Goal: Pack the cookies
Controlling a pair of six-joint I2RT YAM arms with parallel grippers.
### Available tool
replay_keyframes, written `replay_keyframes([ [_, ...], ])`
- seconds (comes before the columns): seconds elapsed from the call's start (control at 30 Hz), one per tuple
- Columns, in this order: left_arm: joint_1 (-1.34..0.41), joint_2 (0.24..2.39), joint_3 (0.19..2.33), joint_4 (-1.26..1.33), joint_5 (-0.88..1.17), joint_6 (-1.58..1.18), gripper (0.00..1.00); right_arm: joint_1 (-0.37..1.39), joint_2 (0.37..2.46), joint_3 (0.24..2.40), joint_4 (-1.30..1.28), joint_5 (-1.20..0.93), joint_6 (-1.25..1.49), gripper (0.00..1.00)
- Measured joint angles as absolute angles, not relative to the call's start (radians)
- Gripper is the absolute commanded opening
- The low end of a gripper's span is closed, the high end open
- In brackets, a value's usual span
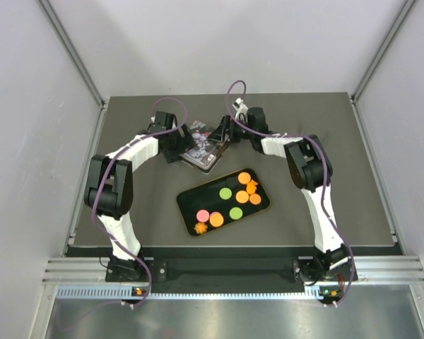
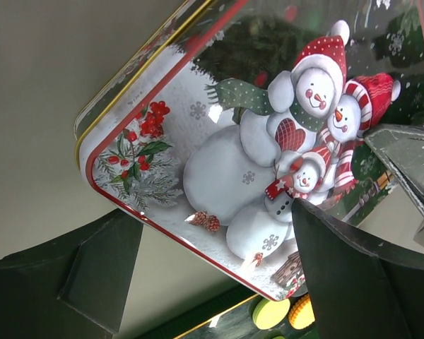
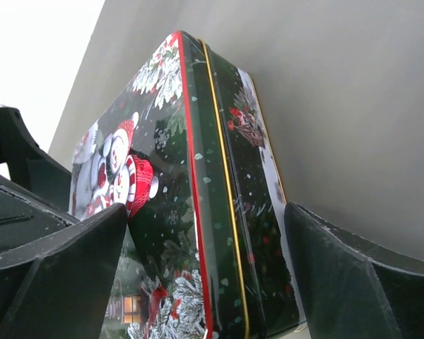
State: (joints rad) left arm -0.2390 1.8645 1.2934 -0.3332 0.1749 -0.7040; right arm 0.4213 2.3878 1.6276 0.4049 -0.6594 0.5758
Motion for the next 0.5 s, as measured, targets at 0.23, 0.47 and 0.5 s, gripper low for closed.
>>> replay_keyframes([
  [0.23,-0.239,1.874,1.309,-0.354,0.169,-0.68,0.89,0.402,2.375,1.534,0.533,-0.664,0.697,0.65],
  [0.47,-0.239,1.881,1.328,-0.377,0.162,-0.662,0.89,0.395,2.354,1.47,0.592,-0.668,0.764,0.54],
  [0.5,-0.239,1.883,1.329,-0.377,0.162,-0.659,0.89,0.394,2.352,1.468,0.594,-0.668,0.765,0.61],
])
